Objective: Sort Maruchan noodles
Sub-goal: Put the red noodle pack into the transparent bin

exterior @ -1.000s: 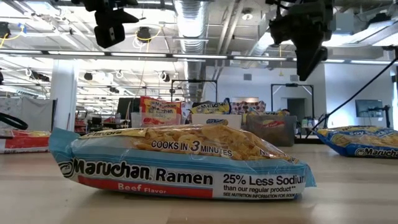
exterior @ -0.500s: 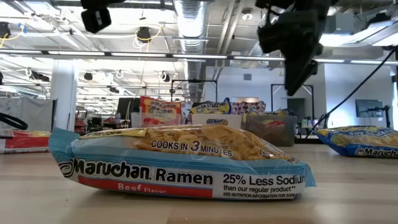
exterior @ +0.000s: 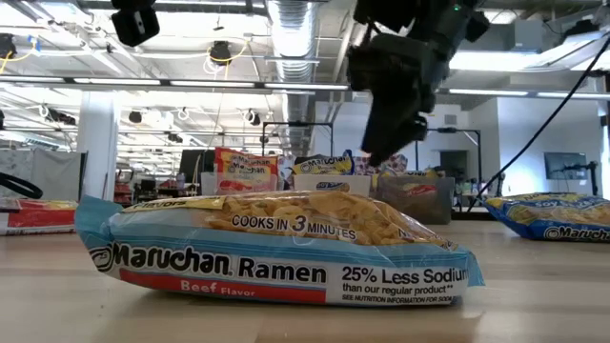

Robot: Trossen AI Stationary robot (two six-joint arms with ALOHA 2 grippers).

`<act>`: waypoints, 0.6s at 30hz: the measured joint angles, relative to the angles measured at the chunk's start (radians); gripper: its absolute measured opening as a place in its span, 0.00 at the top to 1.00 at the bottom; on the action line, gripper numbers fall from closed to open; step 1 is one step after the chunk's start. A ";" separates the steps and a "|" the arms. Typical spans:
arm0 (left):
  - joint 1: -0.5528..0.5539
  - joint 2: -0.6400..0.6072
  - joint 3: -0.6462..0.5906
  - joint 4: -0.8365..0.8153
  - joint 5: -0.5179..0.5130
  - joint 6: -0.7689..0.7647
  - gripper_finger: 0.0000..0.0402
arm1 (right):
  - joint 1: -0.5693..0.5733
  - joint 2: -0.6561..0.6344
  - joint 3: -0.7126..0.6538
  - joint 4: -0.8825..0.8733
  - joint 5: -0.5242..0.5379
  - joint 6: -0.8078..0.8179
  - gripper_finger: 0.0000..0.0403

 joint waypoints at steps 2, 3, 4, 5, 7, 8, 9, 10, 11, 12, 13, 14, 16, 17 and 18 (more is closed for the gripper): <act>0.000 0.005 0.000 0.000 0.000 0.000 0.75 | -0.003 0.011 0.001 0.078 0.000 -0.072 0.41; 0.000 0.004 0.000 -0.006 0.000 0.000 0.75 | -0.007 0.020 0.004 0.117 0.000 -0.098 0.41; 0.000 0.009 0.000 -0.015 0.000 0.000 0.75 | -0.012 0.021 0.001 0.129 -0.002 -0.120 0.41; 0.000 0.015 0.000 -0.020 0.000 0.000 0.75 | -0.016 0.019 -0.001 0.132 0.000 -0.141 0.41; 0.000 0.021 0.000 -0.023 0.000 0.000 0.75 | -0.026 0.033 0.003 0.207 0.004 -0.181 0.41; 0.000 0.021 0.000 -0.028 0.000 0.000 0.75 | -0.031 0.035 0.004 0.212 0.014 -0.211 0.41; 0.000 0.027 0.000 -0.023 0.000 0.000 0.75 | -0.036 0.032 0.003 0.201 0.029 -0.243 0.41; 0.000 0.029 0.000 -0.020 0.000 0.000 0.75 | -0.037 0.033 0.003 0.204 0.048 -0.277 0.41; 0.000 0.031 0.000 -0.022 0.000 0.000 0.75 | -0.037 0.041 0.010 0.216 0.070 -0.308 0.41; 0.000 0.035 -0.001 -0.023 -0.001 0.000 0.75 | -0.040 0.043 0.011 0.218 0.094 -0.336 0.41; 0.000 0.038 -0.001 -0.020 -0.001 0.000 0.75 | -0.043 0.041 0.011 0.207 0.110 -0.359 0.41; 0.000 0.039 -0.001 -0.016 -0.001 0.000 0.75 | -0.044 0.041 0.012 0.216 0.122 -0.379 0.41; 0.000 0.039 -0.001 -0.018 -0.001 0.000 0.75 | -0.048 0.041 0.014 0.230 0.129 -0.403 0.41; 0.000 0.040 -0.001 -0.016 -0.001 0.000 0.75 | -0.052 0.040 0.014 0.232 0.131 -0.408 0.41; 0.000 0.040 -0.001 -0.017 -0.002 0.000 0.75 | -0.056 0.041 0.014 0.233 0.134 -0.409 0.41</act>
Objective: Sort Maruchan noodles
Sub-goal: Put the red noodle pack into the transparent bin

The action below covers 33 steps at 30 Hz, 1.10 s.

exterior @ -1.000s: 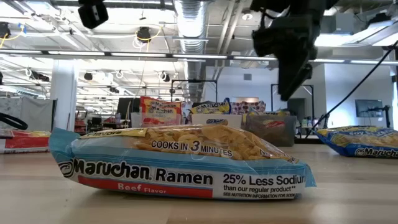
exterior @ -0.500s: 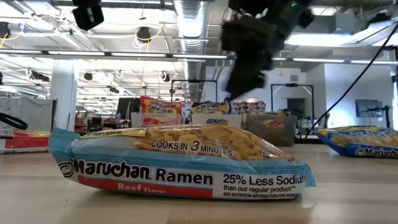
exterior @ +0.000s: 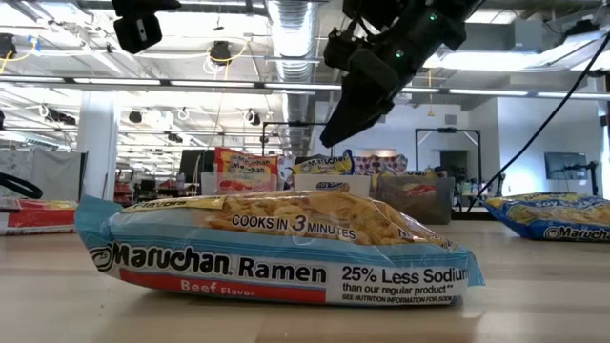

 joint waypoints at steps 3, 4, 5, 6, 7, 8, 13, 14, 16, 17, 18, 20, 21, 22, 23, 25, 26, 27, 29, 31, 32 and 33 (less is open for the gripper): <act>0.000 0.000 0.000 0.000 -0.012 0.000 0.75 | -0.017 0.000 0.000 0.000 0.001 0.001 0.41; 0.000 0.000 0.000 0.000 -0.019 0.000 0.75 | -0.023 0.000 0.000 -0.001 0.002 0.001 0.41; 0.000 0.000 0.000 0.000 -0.025 0.000 0.75 | -0.028 0.000 0.000 -0.003 0.002 0.002 0.41; 0.000 0.000 0.000 0.000 -0.028 0.000 0.75 | -0.034 0.000 0.000 -0.003 0.002 0.003 0.41; 0.000 0.000 0.000 0.000 -0.028 0.000 0.75 | -0.040 0.000 0.000 -0.003 0.002 0.003 0.41; 0.000 0.000 0.000 0.000 -0.029 0.000 0.75 | -0.045 0.000 0.000 -0.003 0.003 0.003 0.41; 0.000 0.000 0.000 0.000 -0.031 0.000 0.75 | -0.061 0.000 0.000 -0.003 0.003 0.003 0.41; 0.000 0.000 0.000 0.000 -0.031 0.000 0.75 | -0.064 0.000 0.000 -0.003 0.003 0.003 0.41; 0.000 0.000 0.000 0.000 -0.031 0.000 0.75 | -0.066 0.009 0.000 0.004 0.002 0.011 0.41; 0.000 0.000 0.000 0.000 -0.031 0.000 0.75 | -0.066 0.023 0.001 0.019 0.002 0.021 0.41; 0.000 0.000 0.000 0.000 -0.031 0.000 0.75 | -0.068 0.036 0.001 0.020 0.002 0.034 0.41; 0.000 0.000 0.000 0.000 -0.031 0.000 0.75 | -0.071 0.060 -0.001 0.003 0.001 0.038 0.41; 0.000 0.000 0.000 0.001 -0.031 0.000 0.75 | -0.070 0.079 0.006 0.021 0.001 0.038 0.41; 0.000 0.000 0.000 0.001 -0.031 0.000 0.75 | -0.069 0.089 0.006 0.020 0.003 0.042 0.41; 0.000 0.000 0.000 0.001 -0.031 0.000 0.75 | -0.069 0.096 0.005 0.009 0.008 0.046 0.41; 0.000 0.000 0.000 0.001 -0.031 0.000 0.75 | -0.068 0.123 0.011 0.029 0.012 0.048 0.42; 0.000 0.000 0.000 -0.002 -0.031 0.000 0.75 | -0.068 0.134 0.012 0.024 0.012 0.048 0.42; 0.000 0.000 0.000 -0.002 -0.031 0.000 0.75 | -0.068 0.142 0.012 0.013 0.012 0.048 0.43; 0.000 0.000 0.000 -0.003 -0.031 0.000 0.75 | -0.068 0.166 0.017 0.022 0.008 0.048 0.43; 0.000 0.000 0.000 -0.002 -0.031 0.000 0.75 | -0.068 0.180 0.016 0.012 -0.002 0.049 0.43; 0.000 0.000 0.000 -0.002 -0.031 0.000 0.75 | -0.065 0.186 0.016 0.011 -0.003 0.049 0.43; 0.000 0.000 0.000 -0.003 -0.031 0.000 0.75 | -0.062 0.193 0.017 0.010 -0.003 0.049 0.43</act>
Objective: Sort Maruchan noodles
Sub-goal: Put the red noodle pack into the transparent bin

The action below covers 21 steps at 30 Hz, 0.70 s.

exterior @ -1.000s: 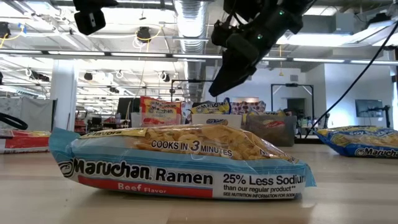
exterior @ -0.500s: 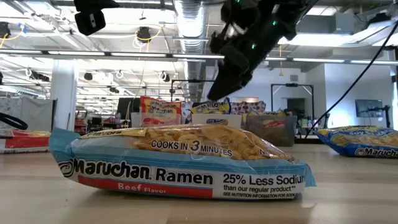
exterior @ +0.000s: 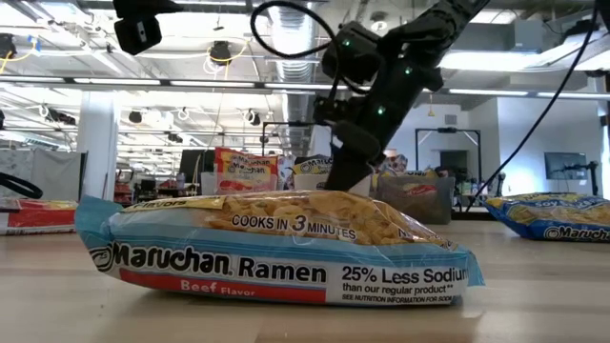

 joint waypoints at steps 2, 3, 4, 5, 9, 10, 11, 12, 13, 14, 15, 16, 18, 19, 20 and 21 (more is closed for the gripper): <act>0.000 0.000 0.000 0.002 -0.006 0.000 0.75 | 0.000 0.012 0.002 -0.003 0.000 0.003 0.43; 0.000 0.000 0.000 0.002 -0.012 0.000 0.74 | 0.000 0.018 0.004 -0.011 0.000 0.005 0.43; 0.000 0.000 0.000 0.001 -0.017 0.000 0.74 | 0.000 0.026 0.004 -0.022 0.001 0.011 0.43; 0.000 0.000 0.000 0.001 -0.023 0.000 0.74 | 0.000 0.036 0.006 -0.018 0.000 0.013 0.43; 0.000 0.000 0.000 -0.004 -0.046 -0.001 0.74 | 0.000 0.064 0.007 -0.015 0.001 0.046 0.43; 0.000 0.000 0.000 -0.004 -0.046 -0.005 0.74 | 0.000 0.072 0.007 -0.013 0.001 0.053 0.44; 0.000 0.000 0.000 -0.004 -0.047 -0.011 0.74 | 0.001 0.078 0.007 -0.006 0.001 0.055 0.45; 0.000 0.000 0.000 -0.003 -0.047 -0.020 0.74 | 0.001 0.079 0.008 -0.005 0.001 0.056 0.46; 0.000 0.000 0.000 -0.004 -0.047 -0.027 0.74 | 0.002 0.080 0.008 -0.005 0.001 0.056 0.48; 0.000 0.000 0.000 -0.004 -0.047 -0.033 0.74 | 0.005 0.080 0.008 -0.004 0.000 0.055 0.51; 0.000 0.000 0.000 -0.004 -0.047 -0.040 0.74 | 0.008 0.081 0.007 -0.002 0.000 0.055 0.54; 0.000 0.000 0.000 -0.004 -0.047 -0.046 0.74 | 0.008 0.081 0.006 0.002 0.000 0.055 0.58; 0.000 0.000 0.000 -0.004 -0.047 -0.055 0.74 | 0.008 0.082 0.004 0.015 0.000 0.054 0.65; 0.000 0.000 0.000 -0.004 -0.047 -0.059 0.74 | 0.008 0.083 0.004 0.021 -0.003 0.053 0.69; 0.000 0.000 0.000 -0.004 -0.047 -0.062 0.74 | 0.008 0.083 0.004 0.022 -0.005 0.052 0.73; 0.000 0.000 0.000 -0.004 -0.047 -0.064 0.74 | 0.007 0.083 0.004 0.022 -0.010 0.053 0.76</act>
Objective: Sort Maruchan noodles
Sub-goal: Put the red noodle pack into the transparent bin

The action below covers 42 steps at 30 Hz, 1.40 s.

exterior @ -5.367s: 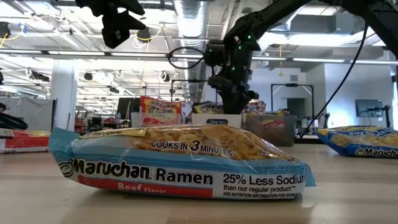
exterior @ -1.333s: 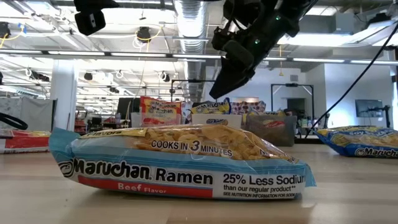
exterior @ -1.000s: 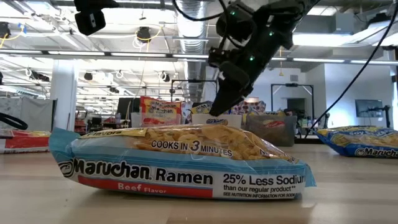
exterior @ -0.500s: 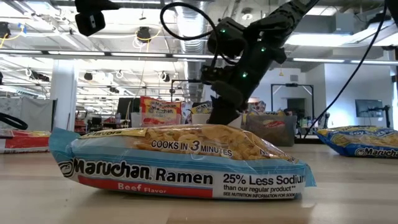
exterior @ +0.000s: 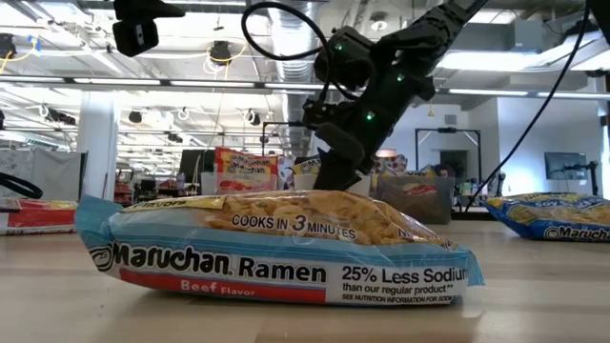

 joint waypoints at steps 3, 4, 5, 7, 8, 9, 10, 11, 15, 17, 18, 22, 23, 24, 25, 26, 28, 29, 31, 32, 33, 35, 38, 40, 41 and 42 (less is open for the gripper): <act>0.000 0.000 0.000 0.000 0.001 0.000 0.75 | 0.000 0.000 -0.001 0.000 -0.016 0.007 0.87; 0.000 0.000 0.000 0.000 0.005 0.000 0.75 | 0.002 0.000 -0.001 0.000 -0.016 0.012 0.90; 0.000 0.000 0.000 0.000 0.012 -0.001 0.75 | 0.005 0.000 -0.001 0.000 -0.016 0.014 0.94; 0.000 0.000 0.000 0.000 0.028 -0.001 0.75 | 0.011 -0.006 -0.001 0.002 -0.015 0.014 0.98; 0.000 0.000 0.000 0.000 0.037 -0.001 0.75 | 0.015 -0.012 -0.003 -0.001 -0.015 0.015 0.98; 0.000 0.000 0.000 0.000 0.045 -0.001 0.75 | 0.020 -0.013 -0.003 -0.003 -0.015 0.015 0.98; 0.000 0.000 0.000 0.000 0.052 -0.001 0.75 | 0.024 -0.013 0.001 -0.009 -0.015 0.014 0.98; 0.000 0.000 0.000 0.000 0.055 -0.001 0.75 | 0.029 -0.013 0.008 -0.016 -0.014 0.010 0.99; 0.000 0.000 0.000 0.003 0.054 -0.001 0.75 | 0.052 -0.011 0.058 -0.069 0.016 -0.010 0.99; 0.000 0.000 0.000 0.003 0.046 -0.001 0.74 | 0.066 -0.008 0.083 -0.108 0.038 -0.030 0.99; 0.001 0.000 0.000 0.003 0.039 -0.001 0.74 | 0.072 -0.008 0.094 -0.122 0.050 -0.038 0.99; 0.009 0.000 0.000 0.003 0.028 0.001 0.71 | 0.089 -0.006 0.137 -0.193 0.072 -0.046 0.99; 0.012 0.000 0.000 0.002 0.031 0.005 0.69 | 0.093 -0.006 0.144 -0.209 0.075 -0.046 0.99; 0.013 0.000 0.000 0.000 0.034 0.011 0.68 | 0.095 -0.006 0.150 -0.219 0.075 -0.046 0.99; 0.014 0.000 0.000 0.000 0.034 0.012 0.67 | 0.099 -0.006 0.151 -0.223 0.078 -0.046 0.99; 0.014 0.000 0.000 0.000 0.031 0.012 0.65 | 0.103 -0.006 0.151 -0.222 0.080 -0.046 0.99; 0.015 0.000 0.000 0.001 0.008 0.014 0.62 | 0.111 -0.006 0.152 -0.224 0.082 -0.046 0.99; 0.018 0.000 0.000 0.000 -0.008 0.014 0.60 | 0.115 -0.006 0.152 -0.225 0.082 -0.046 0.99; 0.035 0.000 0.000 -0.001 -0.031 0.002 0.57 | 0.123 -0.006 0.152 -0.226 0.084 -0.046 0.99; 0.048 0.000 0.000 0.000 -0.036 -0.006 0.56 | 0.128 -0.006 0.152 -0.225 0.084 -0.046 0.99; 0.060 0.000 0.000 0.000 -0.036 -0.015 0.55 | 0.132 -0.006 0.153 -0.225 0.085 -0.046 0.99; 0.085 0.000 0.000 0.000 -0.028 -0.030 0.54 | 0.139 -0.006 0.153 -0.224 0.090 -0.046 0.99; 0.113 0.000 0.000 0.000 0.000 -0.050 0.54 | 0.154 -0.007 0.153 -0.223 0.127 -0.046 0.99; 0.125 0.000 0.000 0.000 0.011 -0.052 0.54 | 0.164 -0.007 0.153 -0.223 0.145 -0.046 0.99; 0.127 0.000 0.000 0.000 0.014 -0.052 0.54 | 0.167 -0.007 0.153 -0.222 0.145 -0.046 0.99; 0.129 0.000 0.000 0.000 0.014 -0.052 0.55 | 0.170 -0.008 0.153 -0.222 0.145 -0.046 0.99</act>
